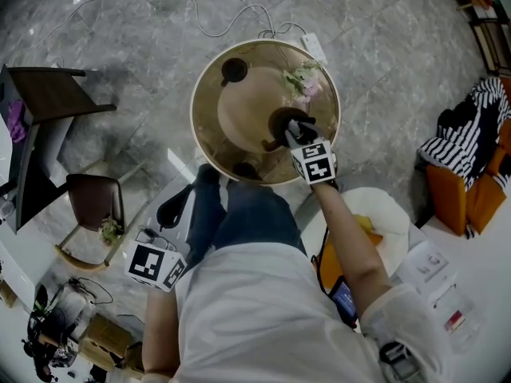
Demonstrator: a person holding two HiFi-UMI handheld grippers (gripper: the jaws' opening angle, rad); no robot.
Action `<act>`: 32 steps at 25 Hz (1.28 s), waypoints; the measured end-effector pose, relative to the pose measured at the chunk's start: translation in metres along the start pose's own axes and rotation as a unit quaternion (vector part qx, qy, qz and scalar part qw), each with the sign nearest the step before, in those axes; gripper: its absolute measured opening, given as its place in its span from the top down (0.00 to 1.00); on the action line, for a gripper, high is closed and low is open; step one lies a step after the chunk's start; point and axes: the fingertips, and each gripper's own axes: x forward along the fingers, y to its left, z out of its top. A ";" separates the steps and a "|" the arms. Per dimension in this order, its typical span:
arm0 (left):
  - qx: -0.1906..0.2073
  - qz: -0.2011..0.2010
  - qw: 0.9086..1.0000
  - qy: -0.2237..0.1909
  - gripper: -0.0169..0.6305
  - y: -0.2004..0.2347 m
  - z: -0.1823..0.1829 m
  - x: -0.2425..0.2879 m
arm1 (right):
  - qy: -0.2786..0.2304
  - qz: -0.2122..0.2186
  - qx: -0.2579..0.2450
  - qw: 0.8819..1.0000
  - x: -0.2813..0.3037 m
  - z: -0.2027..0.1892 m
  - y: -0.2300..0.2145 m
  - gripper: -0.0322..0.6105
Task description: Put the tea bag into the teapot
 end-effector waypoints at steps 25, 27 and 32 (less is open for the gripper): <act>-0.008 0.005 1.000 0.006 0.96 0.003 -0.007 -0.001 | 0.100 -0.035 -0.031 0.994 0.035 -0.036 -0.019 0.87; -0.008 0.006 1.000 0.006 0.96 0.003 -0.007 -0.001 | 0.107 -0.034 -0.042 0.993 0.037 -0.036 -0.018 0.87; -0.010 0.006 1.000 0.006 0.96 0.002 -0.007 0.001 | 0.101 -0.024 -0.051 0.993 0.043 -0.033 -0.014 0.86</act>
